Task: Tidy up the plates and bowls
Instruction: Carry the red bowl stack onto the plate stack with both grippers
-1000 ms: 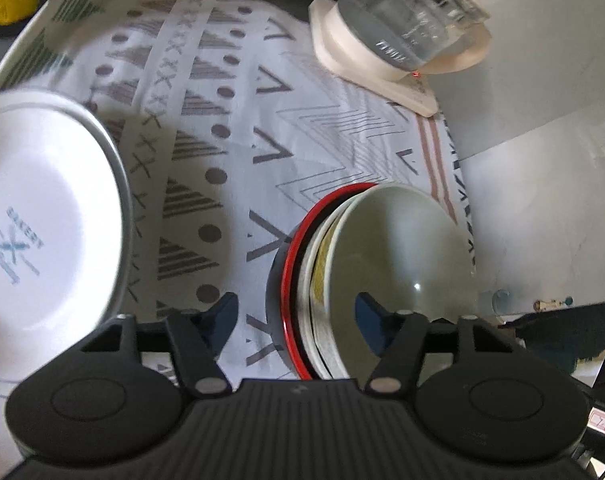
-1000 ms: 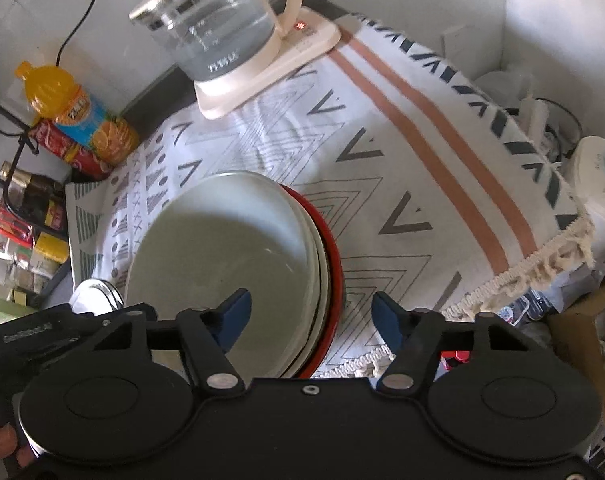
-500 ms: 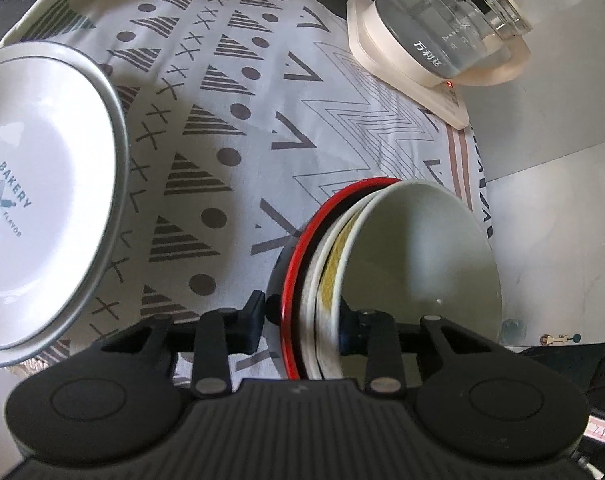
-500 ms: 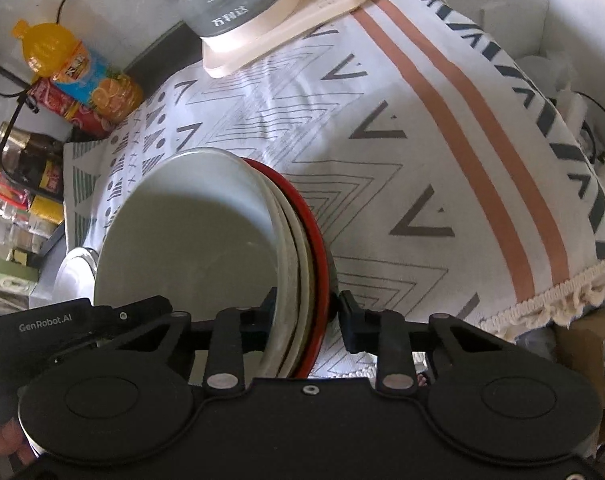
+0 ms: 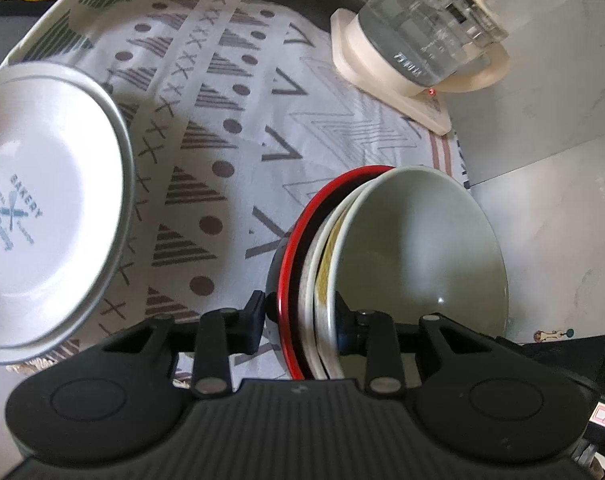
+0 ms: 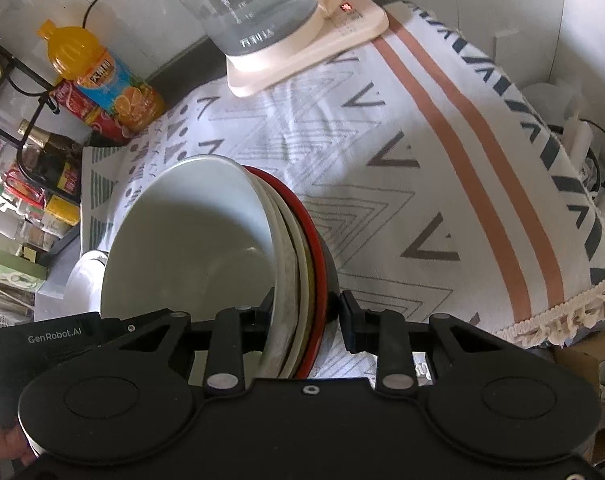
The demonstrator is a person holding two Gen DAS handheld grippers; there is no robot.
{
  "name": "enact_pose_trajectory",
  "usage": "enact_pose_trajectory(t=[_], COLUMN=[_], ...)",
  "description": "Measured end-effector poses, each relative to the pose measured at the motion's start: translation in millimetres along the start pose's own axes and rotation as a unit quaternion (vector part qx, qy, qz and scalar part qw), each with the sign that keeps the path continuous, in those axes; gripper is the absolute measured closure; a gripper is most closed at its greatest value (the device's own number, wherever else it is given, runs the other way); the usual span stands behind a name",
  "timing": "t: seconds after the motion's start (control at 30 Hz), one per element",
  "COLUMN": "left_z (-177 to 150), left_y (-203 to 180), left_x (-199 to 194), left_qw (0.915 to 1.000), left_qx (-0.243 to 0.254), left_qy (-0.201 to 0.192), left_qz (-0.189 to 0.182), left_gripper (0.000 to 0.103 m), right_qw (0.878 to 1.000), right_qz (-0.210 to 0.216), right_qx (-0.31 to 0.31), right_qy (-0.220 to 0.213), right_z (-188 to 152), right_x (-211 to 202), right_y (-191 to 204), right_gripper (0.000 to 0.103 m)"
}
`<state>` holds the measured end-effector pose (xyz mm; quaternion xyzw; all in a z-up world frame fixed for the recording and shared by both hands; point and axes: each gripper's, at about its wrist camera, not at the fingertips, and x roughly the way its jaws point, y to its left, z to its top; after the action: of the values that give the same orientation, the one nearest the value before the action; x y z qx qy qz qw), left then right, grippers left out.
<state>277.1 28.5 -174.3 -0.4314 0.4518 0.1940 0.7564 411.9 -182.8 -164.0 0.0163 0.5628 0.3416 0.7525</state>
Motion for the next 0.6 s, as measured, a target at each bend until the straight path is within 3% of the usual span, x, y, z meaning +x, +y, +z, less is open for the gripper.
enact_pose_trajectory(t=[0.3,0.6], left_z=[16,33], left_y=[14,53], left_x=[-33,-68], left_qw=[0.9994,0.9988], left_qx=[0.027,0.036], left_qy=[-0.013,-0.019], left_qz=[-0.019,-0.028], left_gripper=[0.072,0.072], right_qw=[1.000,0.999], right_qz=[-0.005,-0.006], right_qx=[0.010,0.007], right_qy=[-0.029,-0.045], right_z=[-7,-19], right_x=[-14,-15], right_y=[36,88], right_gripper=[0.074,0.074])
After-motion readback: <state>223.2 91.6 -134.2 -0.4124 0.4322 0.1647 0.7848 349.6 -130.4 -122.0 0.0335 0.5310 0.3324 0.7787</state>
